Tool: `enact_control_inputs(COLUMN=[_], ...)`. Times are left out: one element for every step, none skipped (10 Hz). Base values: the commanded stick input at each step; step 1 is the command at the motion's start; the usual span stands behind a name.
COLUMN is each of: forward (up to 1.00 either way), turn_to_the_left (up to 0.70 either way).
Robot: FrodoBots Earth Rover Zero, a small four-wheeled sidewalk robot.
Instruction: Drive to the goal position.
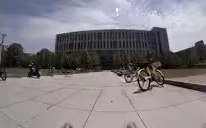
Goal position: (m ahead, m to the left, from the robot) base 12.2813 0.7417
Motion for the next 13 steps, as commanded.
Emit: enact_control_inputs(forward=[0.45, 0.45, 0.45, 0.45, 0.45, 0.45, 0.45, 0.45, 0.45, 0.45, 0.45, 0.45, 0.45], turn_to_the_left=[0.0, 0.0, 0.0, 0.0, 0.0, 0.0, 0.0, 0.0, 0.0, 0.0, 0.0, 0.0, 0.0])
